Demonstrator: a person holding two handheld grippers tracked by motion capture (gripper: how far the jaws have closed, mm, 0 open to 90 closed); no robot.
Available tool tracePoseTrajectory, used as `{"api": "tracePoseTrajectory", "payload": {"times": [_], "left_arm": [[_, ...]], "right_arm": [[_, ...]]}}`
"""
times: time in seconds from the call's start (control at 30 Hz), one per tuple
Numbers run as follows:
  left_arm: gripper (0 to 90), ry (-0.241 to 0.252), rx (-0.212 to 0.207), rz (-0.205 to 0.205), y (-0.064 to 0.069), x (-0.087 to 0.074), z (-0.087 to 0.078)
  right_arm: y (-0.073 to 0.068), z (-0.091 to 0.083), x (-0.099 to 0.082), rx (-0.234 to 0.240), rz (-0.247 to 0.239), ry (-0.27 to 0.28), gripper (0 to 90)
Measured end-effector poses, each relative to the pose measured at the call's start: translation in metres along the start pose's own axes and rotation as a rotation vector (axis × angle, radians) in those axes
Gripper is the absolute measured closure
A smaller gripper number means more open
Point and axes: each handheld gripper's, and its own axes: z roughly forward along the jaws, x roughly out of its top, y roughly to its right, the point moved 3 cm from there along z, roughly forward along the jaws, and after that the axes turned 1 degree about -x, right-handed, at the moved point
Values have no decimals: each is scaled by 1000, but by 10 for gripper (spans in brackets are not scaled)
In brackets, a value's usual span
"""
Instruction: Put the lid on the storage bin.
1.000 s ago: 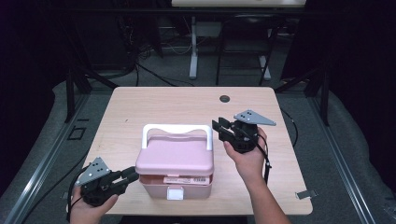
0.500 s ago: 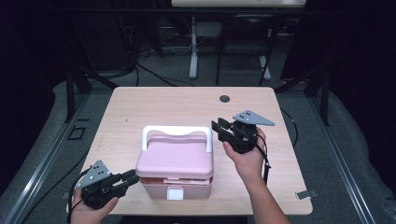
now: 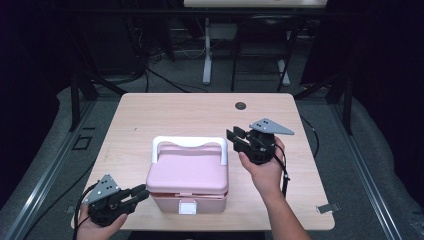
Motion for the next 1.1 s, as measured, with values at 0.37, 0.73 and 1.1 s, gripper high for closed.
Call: {"api": "tracePoseTrajectory", "payload": {"times": [0.37,0.73,1.1], "left_arm": [[749,-8,6,-7,-2,-4,0],[733,14,24,-58,-11,-8,-4],[664,20,61,-69,-26,-1,0]], "right_arm": [[1,0,0,-2,1,-2,684],[2,0,0,-7,2,0,680],[3,-1,0,-9,2,6,653]]}}
